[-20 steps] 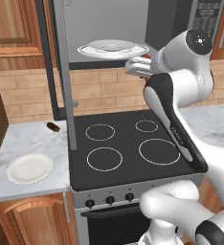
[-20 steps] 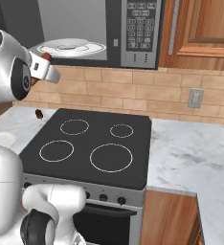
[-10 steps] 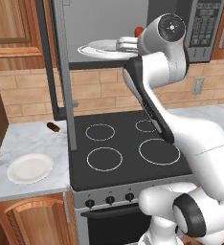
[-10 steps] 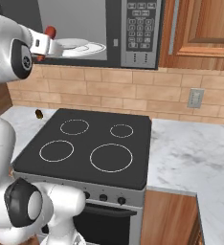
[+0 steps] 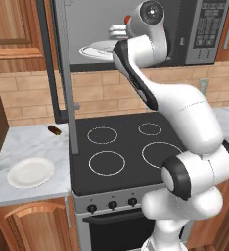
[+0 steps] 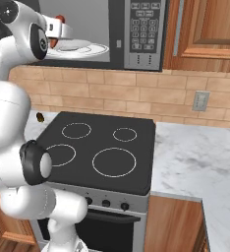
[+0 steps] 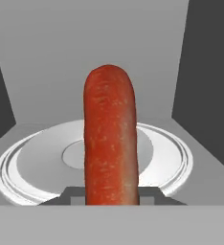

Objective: Pick the carrot from the counter and place it in the microwave.

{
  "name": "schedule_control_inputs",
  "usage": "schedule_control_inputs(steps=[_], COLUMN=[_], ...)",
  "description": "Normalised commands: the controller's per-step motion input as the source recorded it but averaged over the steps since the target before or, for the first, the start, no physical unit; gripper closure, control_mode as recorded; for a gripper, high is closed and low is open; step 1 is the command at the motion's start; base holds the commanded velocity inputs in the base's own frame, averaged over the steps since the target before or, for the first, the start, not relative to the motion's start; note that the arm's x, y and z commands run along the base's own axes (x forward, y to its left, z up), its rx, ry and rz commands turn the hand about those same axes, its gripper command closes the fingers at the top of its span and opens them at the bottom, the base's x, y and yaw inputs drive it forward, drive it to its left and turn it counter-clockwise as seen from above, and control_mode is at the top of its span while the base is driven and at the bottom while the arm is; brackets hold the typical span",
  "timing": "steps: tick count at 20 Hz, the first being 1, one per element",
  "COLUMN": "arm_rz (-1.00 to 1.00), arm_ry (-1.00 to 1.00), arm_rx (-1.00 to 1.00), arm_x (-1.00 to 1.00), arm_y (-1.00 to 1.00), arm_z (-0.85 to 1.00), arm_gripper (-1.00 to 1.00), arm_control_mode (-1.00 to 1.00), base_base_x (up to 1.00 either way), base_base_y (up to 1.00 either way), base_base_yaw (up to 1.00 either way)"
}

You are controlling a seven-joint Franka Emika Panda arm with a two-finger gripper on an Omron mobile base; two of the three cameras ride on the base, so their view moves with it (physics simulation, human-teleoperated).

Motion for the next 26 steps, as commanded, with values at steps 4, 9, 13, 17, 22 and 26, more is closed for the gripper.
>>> schedule_control_inputs(steps=[4, 9, 13, 17, 22, 26], arm_rz=[0.01, 0.02, 0.03, 0.03, 0.0, 0.0], arm_ry=[0.05, 0.05, 0.02, 0.05, 0.04, 0.0], arm_rx=[-0.12, -0.07, -0.01, 0.0, 0.0, 0.0], arm_x=[0.88, 0.78, 0.84, 0.78, 0.29, -0.24], arm_y=[0.35, 0.18, 0.05, 0.0, 0.0, 0.08], arm_z=[-0.26, -0.34, -0.03, -0.03, 0.0, 0.0], arm_gripper=[1.0, 1.0, 1.0, 1.0, 1.0, -1.0], arm_control_mode=[-1.0, -1.0, -1.0, -1.0, -1.0, -1.0], base_base_x=[0.0, 0.0, 0.0, 0.0, 0.0, 0.0], base_base_y=[0.0, 0.0, 0.0, 0.0, 0.0, 0.0], base_base_yaw=[0.0, 0.0, 0.0, 0.0, 0.0, 0.0])
